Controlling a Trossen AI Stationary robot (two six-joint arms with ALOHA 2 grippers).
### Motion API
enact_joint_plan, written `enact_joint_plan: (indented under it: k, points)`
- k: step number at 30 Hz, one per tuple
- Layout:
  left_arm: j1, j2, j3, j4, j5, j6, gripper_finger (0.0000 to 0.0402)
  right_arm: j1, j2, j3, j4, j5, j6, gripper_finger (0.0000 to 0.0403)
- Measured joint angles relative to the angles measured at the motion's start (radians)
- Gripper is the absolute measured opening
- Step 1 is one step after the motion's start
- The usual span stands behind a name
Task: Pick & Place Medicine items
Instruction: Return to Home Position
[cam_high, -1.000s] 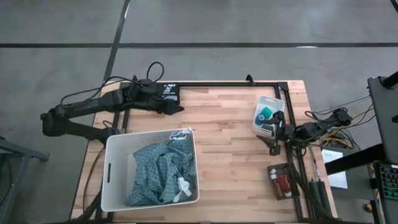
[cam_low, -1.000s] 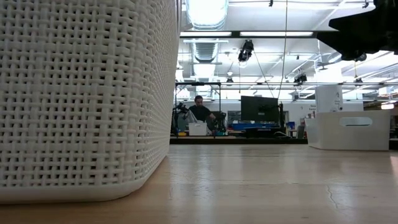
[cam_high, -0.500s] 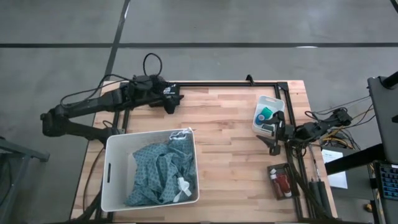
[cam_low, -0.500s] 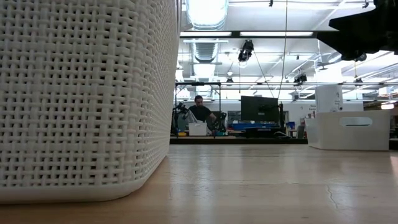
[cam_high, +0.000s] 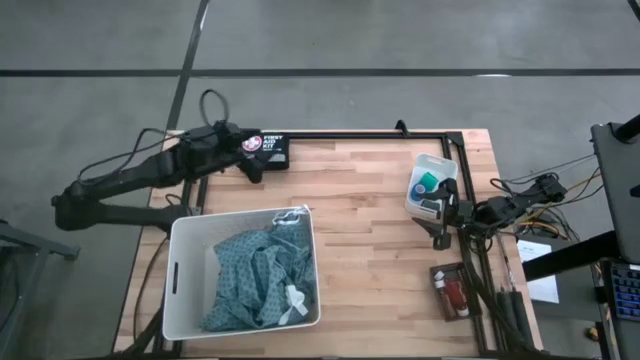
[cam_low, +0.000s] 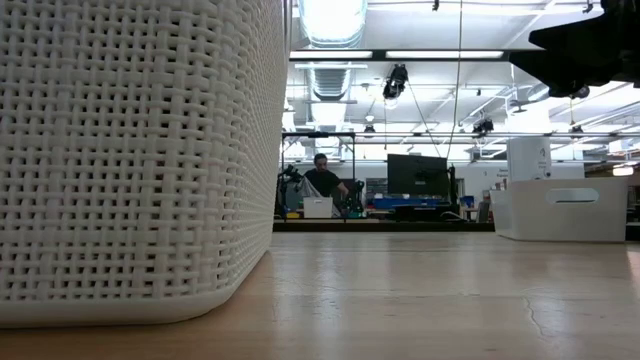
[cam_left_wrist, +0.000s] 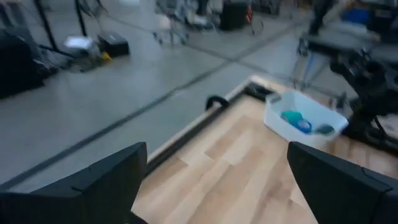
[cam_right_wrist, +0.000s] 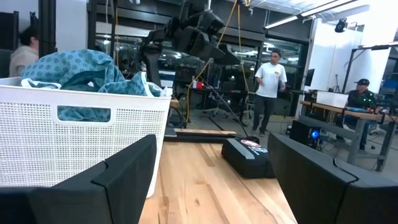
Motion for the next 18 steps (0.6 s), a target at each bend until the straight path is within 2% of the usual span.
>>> enact_joint_plan:
  k: [4, 11, 18]
  points:
    - [0.002, -0.167, -0.127, 0.079, -0.063, 0.032, 0.0393, 0.0, 0.0, 0.0, -0.001, 0.0, 0.0, 0.0302]
    - [0.002, -0.489, -0.31, 0.088, -0.23, 0.061, 0.0393, 0.0, 0.001, 0.0, -0.001, 0.0, -0.001, 0.0302]
    - [0.002, -0.743, -0.424, 0.071, -0.269, 0.071, 0.0393, 0.0, 0.001, 0.0, -0.001, 0.0, -0.002, 0.0302]
